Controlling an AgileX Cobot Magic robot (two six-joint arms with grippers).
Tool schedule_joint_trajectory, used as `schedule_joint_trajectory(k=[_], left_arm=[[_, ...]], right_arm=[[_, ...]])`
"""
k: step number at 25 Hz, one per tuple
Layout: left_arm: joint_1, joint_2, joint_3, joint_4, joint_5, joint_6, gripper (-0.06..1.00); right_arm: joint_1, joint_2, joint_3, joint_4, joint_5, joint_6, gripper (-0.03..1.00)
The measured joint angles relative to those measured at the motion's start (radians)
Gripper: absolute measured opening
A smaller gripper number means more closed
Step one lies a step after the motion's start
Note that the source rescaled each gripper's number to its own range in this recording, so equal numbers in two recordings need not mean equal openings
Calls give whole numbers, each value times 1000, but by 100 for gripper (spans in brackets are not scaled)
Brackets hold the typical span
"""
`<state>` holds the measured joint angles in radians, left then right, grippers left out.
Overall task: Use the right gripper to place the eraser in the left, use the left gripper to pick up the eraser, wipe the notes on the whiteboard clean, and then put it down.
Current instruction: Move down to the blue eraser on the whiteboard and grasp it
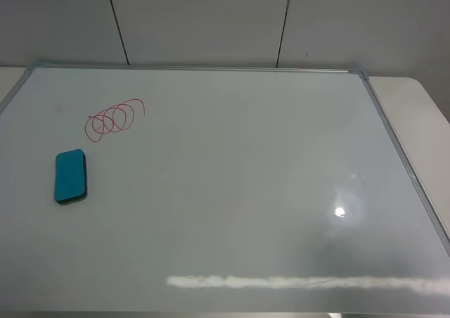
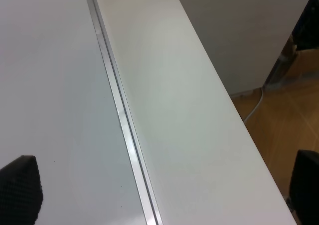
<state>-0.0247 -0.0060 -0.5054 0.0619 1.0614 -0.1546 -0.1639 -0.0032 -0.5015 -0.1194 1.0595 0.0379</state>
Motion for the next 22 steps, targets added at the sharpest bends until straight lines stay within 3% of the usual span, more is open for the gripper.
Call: schedule_joint_trajectory(k=[22], left_arm=[[0, 0, 0, 0, 0, 0, 100]], right_arm=[[0, 0, 0, 0, 0, 0, 100]])
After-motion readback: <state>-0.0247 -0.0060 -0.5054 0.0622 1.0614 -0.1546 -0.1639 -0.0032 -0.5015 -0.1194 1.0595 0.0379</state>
